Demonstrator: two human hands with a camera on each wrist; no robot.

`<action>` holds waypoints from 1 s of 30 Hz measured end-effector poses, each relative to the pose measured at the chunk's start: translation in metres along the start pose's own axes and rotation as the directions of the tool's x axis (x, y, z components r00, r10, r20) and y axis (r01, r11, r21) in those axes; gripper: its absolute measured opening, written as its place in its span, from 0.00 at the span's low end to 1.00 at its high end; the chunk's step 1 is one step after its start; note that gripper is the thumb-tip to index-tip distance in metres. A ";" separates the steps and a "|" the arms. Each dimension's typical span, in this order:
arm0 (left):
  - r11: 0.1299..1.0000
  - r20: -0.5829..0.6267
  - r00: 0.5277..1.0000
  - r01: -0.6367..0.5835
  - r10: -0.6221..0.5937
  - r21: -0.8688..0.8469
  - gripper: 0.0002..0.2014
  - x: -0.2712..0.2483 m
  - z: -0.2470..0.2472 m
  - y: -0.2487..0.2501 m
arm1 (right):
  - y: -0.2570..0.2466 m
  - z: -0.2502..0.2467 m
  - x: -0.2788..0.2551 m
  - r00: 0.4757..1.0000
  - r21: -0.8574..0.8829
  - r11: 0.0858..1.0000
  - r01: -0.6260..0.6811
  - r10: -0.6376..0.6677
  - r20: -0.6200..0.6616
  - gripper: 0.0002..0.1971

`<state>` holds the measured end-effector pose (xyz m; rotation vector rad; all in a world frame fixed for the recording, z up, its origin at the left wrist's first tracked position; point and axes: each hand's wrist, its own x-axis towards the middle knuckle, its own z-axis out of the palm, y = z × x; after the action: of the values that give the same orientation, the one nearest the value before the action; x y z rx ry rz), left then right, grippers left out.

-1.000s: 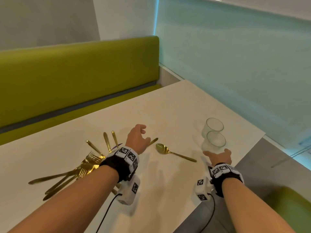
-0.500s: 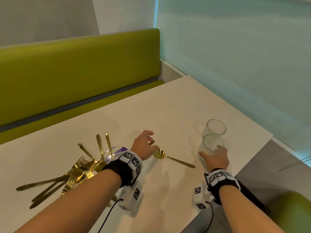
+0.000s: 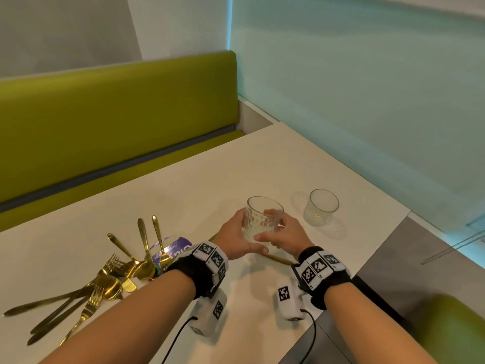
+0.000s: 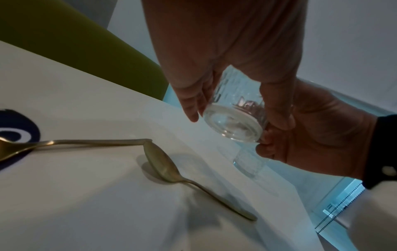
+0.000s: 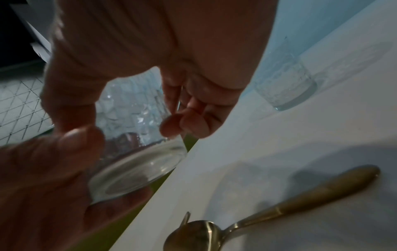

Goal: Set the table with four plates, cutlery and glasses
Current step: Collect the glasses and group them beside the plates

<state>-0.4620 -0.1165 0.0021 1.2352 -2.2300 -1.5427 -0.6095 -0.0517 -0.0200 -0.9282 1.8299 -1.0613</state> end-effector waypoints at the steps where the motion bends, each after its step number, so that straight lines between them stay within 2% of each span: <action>1: 1.000 -0.025 1.000 0.012 -0.013 -0.021 0.45 0.000 0.000 0.002 | -0.002 0.001 -0.002 1.000 0.031 1.000 -0.006 0.005 0.022 0.32; 4: 1.000 -0.071 0.997 0.023 -0.024 -0.016 0.40 -0.001 0.002 0.005 | -0.003 -0.003 -0.007 0.996 0.097 0.995 -0.031 0.023 0.089 0.35; 8: 0.999 -0.112 0.993 0.033 -0.029 0.033 0.40 0.000 0.005 0.005 | 0.008 -0.026 -0.002 0.982 -0.024 0.992 -0.122 0.124 0.143 0.31; 9: 0.999 -0.128 0.991 0.042 -0.037 0.035 0.40 0.000 0.004 0.005 | 0.013 -0.034 0.002 0.979 -0.067 0.983 -0.173 0.179 0.097 0.30; 11: 0.998 -0.161 0.985 0.064 -0.059 0.026 0.40 0.001 0.000 0.004 | 0.027 -0.055 0.009 0.950 -0.123 0.943 -0.308 0.298 -0.094 0.30; 13: 0.996 -0.194 0.978 0.085 -0.080 0.015 0.41 0.001 -0.005 0.003 | 0.045 -0.075 0.018 0.865 -0.064 0.897 -0.438 0.401 -0.303 0.37; 15: 0.995 -0.215 0.972 0.100 -0.096 0.007 0.41 0.002 -0.010 0.001 | 0.057 -0.090 0.024 0.763 0.021 0.862 -0.507 0.460 -0.455 0.44; 16: 0.994 -0.224 0.969 0.107 -0.103 0.002 0.40 0.002 -0.013 0.000 | 0.060 -0.095 0.028 0.733 0.049 0.862 -0.504 0.457 -0.504 0.46; 18: 0.992 -0.240 0.963 0.124 -0.124 -0.014 0.40 0.002 -0.017 -0.004 | 0.062 -0.098 0.036 0.718 0.067 0.882 -0.466 0.421 -0.555 0.51; 21: 0.988 -0.268 0.951 0.146 -0.154 -0.049 0.39 0.002 -0.024 -0.011 | 0.061 -0.096 0.049 0.758 0.017 0.908 -0.419 0.360 -0.544 0.58; 24: 0.983 -0.282 0.942 0.167 -0.183 -0.080 0.39 0.001 -0.029 -0.016 | 0.065 -0.092 0.059 0.783 0.017 0.930 -0.368 0.319 -0.534 0.59; 30: 0.974 -0.329 0.918 0.186 -0.220 -0.131 0.38 -0.002 -0.035 -0.029 | 0.067 -0.084 0.069 0.730 0.079 0.939 -0.334 0.310 -0.609 0.57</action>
<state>-0.4259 -0.1430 -0.0061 1.6068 -1.8354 -1.3540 -0.7257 -0.0606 -0.0726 -0.2434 2.4399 -1.1890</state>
